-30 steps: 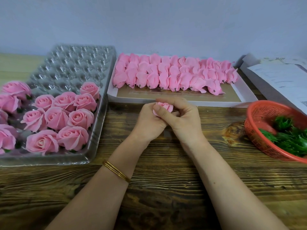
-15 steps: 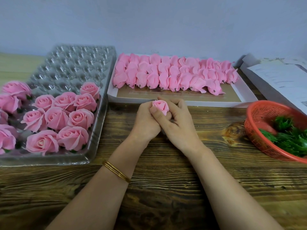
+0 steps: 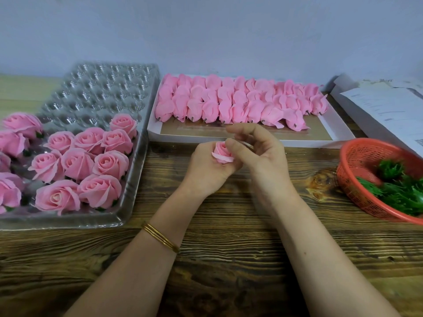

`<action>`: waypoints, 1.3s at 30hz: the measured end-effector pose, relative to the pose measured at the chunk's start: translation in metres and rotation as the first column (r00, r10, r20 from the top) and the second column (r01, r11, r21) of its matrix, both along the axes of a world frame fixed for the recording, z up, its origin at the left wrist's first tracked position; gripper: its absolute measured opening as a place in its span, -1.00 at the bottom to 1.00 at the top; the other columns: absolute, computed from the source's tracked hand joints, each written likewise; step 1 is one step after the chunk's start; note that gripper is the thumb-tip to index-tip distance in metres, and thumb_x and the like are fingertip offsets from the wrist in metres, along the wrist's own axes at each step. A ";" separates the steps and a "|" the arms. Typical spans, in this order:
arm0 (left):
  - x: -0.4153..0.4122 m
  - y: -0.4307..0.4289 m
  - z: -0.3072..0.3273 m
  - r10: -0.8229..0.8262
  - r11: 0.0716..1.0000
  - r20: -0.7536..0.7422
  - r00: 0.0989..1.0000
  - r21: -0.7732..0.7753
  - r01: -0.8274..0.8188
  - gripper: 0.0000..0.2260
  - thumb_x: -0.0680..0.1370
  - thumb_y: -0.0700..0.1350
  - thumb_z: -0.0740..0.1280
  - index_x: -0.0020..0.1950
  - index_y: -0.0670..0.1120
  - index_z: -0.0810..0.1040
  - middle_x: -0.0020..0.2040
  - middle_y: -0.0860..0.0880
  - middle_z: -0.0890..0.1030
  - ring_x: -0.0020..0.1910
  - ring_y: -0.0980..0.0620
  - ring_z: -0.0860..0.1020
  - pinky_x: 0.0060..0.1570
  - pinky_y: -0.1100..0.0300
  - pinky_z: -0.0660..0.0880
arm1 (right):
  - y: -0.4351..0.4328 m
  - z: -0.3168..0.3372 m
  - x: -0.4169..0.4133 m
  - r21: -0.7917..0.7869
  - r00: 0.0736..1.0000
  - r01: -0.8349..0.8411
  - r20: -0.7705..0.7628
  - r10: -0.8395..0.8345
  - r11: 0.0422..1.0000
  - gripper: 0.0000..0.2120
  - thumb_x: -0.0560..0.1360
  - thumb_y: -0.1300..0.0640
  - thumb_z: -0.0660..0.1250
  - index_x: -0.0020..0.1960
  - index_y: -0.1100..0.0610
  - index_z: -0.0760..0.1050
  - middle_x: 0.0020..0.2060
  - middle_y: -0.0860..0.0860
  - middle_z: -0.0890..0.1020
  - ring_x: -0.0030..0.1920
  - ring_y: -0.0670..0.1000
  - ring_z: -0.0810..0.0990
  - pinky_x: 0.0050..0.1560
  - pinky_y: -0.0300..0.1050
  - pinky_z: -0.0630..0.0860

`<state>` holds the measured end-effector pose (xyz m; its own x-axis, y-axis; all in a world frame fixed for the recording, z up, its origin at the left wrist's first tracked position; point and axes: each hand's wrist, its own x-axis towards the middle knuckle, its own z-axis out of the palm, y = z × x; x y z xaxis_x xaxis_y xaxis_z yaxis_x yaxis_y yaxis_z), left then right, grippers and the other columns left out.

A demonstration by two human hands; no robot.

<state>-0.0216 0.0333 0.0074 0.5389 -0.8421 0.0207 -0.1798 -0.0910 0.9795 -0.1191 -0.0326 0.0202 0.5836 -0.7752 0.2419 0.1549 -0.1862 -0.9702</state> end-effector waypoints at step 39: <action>-0.005 0.003 0.002 -0.189 0.981 -0.016 0.982 -0.049 0.188 -0.89 0.44 -0.38 0.46 -0.08 -0.24 0.64 -0.13 -0.22 0.69 -0.19 0.12 0.64 -0.19 0.33 0.53 | -0.010 -0.001 0.000 0.069 0.975 -0.202 -0.079 0.207 0.977 -0.84 0.32 0.20 0.29 -0.31 0.01 0.62 -0.12 -0.13 0.64 0.05 -0.03 0.57 0.14 -0.04 0.45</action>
